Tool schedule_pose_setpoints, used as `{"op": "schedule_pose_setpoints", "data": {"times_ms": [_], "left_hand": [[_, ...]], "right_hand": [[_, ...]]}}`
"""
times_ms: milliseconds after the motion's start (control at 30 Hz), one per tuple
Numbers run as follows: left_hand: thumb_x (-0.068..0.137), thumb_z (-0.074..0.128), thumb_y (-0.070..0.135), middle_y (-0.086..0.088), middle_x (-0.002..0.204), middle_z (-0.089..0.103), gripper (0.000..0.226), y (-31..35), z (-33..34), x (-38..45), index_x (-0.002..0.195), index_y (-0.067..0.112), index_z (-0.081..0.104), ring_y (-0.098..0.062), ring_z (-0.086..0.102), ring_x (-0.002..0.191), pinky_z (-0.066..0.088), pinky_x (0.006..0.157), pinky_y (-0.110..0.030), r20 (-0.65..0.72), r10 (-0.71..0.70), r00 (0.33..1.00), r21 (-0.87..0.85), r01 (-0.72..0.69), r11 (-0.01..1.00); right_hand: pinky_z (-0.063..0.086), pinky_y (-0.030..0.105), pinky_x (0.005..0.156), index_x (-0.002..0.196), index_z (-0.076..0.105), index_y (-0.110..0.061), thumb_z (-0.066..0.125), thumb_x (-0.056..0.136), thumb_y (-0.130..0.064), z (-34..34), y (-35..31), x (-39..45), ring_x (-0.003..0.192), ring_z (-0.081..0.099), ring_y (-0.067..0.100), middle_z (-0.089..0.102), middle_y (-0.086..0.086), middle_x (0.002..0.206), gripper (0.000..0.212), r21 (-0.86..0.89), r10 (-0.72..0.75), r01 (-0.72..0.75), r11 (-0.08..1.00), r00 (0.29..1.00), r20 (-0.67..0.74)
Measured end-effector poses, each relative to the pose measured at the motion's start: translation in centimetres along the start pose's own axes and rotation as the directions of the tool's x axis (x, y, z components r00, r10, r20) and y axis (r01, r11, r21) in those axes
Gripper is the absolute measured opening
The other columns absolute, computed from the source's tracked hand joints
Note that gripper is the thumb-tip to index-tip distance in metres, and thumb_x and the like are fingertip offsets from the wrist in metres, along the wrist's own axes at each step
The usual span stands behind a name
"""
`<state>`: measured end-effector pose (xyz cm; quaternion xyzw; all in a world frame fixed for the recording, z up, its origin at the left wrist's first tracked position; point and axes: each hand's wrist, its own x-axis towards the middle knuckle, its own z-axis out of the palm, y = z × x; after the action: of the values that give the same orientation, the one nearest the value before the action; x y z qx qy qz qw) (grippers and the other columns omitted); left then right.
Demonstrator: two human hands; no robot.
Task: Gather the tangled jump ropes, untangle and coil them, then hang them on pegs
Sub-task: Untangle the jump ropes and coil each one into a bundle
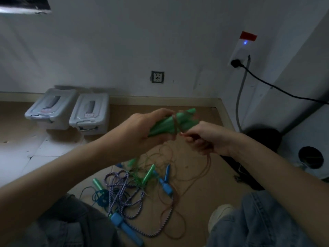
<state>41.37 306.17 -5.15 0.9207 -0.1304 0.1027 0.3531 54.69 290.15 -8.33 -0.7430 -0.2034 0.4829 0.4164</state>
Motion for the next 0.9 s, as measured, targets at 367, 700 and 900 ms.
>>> {"op": "schedule_pose_setpoints", "data": {"times_ms": [367,700,900], "left_hand": [[0.084,0.055,0.022,0.006,0.072,0.067,0.016,-1.7,-0.9,0.5,0.100,0.021,0.053,-0.003,0.062,0.064,0.049,0.055,-0.016,0.112,-0.366,0.924,-0.528,0.367,0.766],[0.087,0.057,0.018,0.002,0.078,0.056,0.016,-5.7,-1.4,0.9,0.096,0.007,0.050,-0.002,0.054,0.055,0.040,0.042,-0.007,-0.133,-0.681,0.720,-0.322,0.618,0.717],[0.091,0.052,0.015,-0.004,0.098,0.062,0.021,-5.6,2.5,-0.2,0.111,0.011,0.051,-0.013,0.060,0.079,0.050,0.070,-0.018,0.204,-0.492,0.846,0.343,0.409,0.846]], "right_hand": [[0.046,0.020,0.064,0.090,0.067,-0.018,0.059,0.087,-0.014,1.8,0.0,0.1,0.063,0.050,0.004,0.054,-0.008,0.071,0.010,0.197,-0.434,0.415,0.888,0.899,0.062],[0.026,0.020,0.042,0.065,0.054,-0.016,0.044,0.092,-0.037,2.2,-0.7,-1.6,0.042,0.026,0.008,0.034,-0.006,0.049,0.036,0.002,-0.364,0.373,0.928,0.903,0.230],[0.021,0.016,0.038,0.060,0.051,-0.020,0.042,0.096,-0.029,1.7,-1.6,-1.9,0.041,0.022,0.007,0.032,-0.007,0.048,0.038,0.051,-0.425,0.422,0.905,0.895,0.135]]}}
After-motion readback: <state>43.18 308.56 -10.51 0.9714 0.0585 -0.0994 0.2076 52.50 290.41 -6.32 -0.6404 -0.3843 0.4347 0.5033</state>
